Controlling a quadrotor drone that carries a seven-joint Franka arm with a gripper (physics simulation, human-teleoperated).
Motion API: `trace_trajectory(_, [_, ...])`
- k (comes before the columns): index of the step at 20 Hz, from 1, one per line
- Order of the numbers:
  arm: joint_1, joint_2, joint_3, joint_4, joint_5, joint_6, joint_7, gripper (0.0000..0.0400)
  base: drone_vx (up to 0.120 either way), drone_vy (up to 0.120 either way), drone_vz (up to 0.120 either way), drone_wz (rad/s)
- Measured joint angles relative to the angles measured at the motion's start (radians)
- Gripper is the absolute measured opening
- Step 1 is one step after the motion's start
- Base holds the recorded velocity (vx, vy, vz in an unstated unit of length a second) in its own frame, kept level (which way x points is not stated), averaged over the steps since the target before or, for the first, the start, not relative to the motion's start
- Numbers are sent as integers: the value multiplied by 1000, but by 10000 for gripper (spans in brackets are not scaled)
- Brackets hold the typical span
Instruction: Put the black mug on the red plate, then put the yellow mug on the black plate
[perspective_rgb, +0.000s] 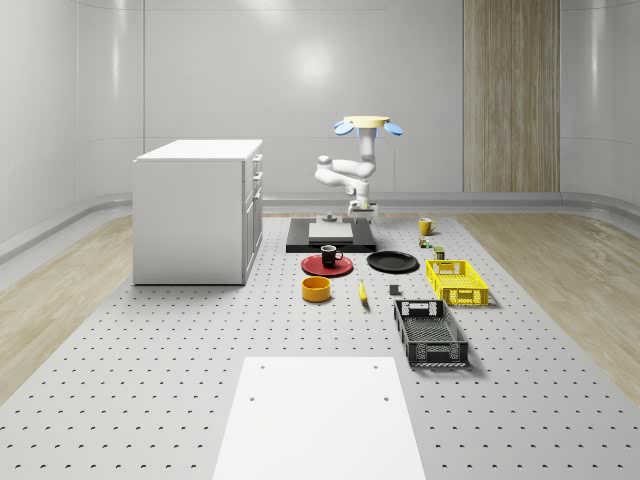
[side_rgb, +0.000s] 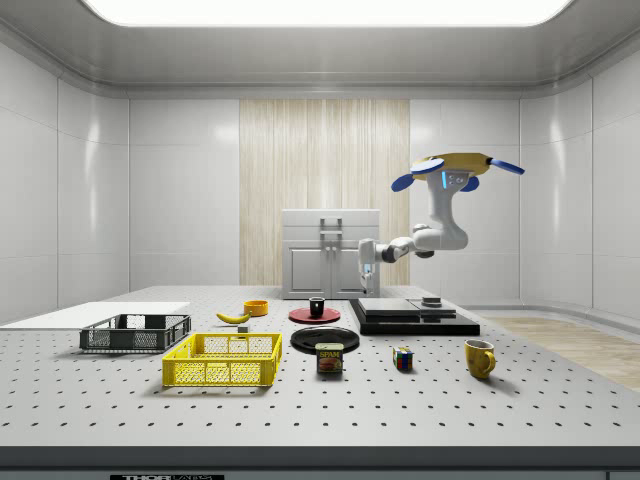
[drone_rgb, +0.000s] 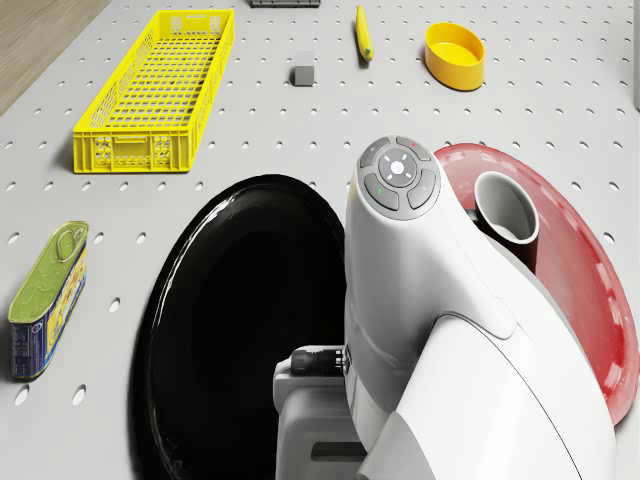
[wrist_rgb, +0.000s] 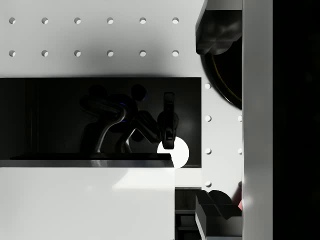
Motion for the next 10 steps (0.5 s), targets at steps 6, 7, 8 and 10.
trace_trajectory(6, [0,-1,0,0,0,1,0,400,-113,120,0,0])
trace_trajectory(7, [0,-1,0,0,0,1,0,400,0,120,0,0])
trace_trajectory(8, [0,-1,0,0,0,1,0,400,0,120,0,0])
trace_trajectory(10, [0,-1,0,0,1,1,0,400,0,120,0,0])
